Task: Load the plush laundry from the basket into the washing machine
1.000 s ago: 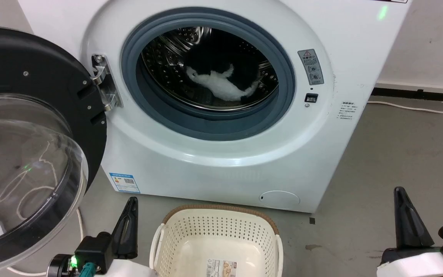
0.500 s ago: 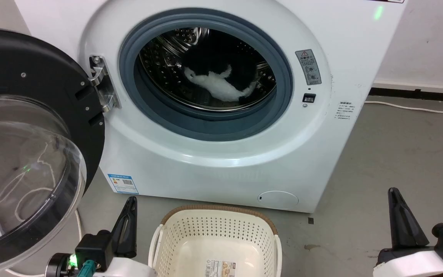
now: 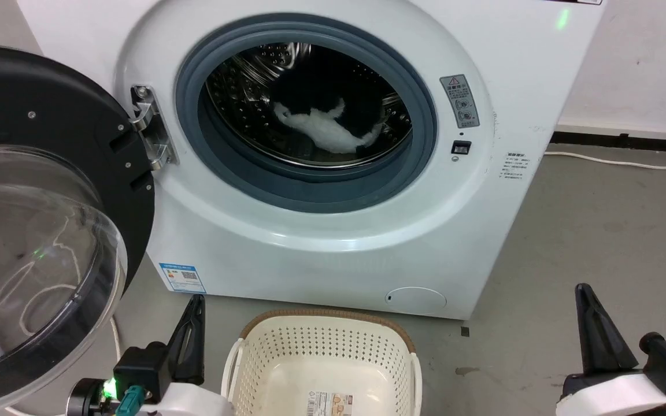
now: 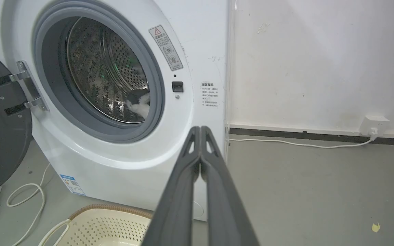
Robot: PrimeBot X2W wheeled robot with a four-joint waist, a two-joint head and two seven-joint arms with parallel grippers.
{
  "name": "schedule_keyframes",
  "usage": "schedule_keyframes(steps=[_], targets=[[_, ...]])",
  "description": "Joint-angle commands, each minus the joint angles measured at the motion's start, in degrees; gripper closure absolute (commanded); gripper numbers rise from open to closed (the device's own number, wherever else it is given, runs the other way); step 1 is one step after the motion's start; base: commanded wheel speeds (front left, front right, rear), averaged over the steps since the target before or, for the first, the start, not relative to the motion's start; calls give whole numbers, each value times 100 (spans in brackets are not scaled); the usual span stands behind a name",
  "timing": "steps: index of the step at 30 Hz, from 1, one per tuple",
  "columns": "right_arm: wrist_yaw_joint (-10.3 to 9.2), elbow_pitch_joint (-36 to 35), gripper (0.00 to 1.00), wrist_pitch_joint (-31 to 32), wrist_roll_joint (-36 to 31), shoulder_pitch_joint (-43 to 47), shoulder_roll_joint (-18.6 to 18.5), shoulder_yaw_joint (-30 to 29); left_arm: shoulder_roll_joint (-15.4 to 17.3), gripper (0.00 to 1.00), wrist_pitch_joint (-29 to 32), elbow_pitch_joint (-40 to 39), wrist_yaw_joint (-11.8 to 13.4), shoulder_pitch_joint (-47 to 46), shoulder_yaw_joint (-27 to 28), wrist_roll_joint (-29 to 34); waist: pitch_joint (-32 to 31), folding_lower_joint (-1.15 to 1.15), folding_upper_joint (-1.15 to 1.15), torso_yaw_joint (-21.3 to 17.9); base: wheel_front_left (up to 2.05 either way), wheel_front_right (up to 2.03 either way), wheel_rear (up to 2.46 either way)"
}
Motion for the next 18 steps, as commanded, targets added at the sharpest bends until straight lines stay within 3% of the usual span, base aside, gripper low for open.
schedule_keyframes(steps=[1,18], targets=[[-2,-34,100,20,-60,-55,-2,22,-27,100,35,-44,21,-32,19,63,-1,0,0,-3,0,0,0],[-2,-60,100,220,-176,-84,-2,112,-50,100,234,-117,50,-50,74,171,-14,0,0,-47,0,0,0]])
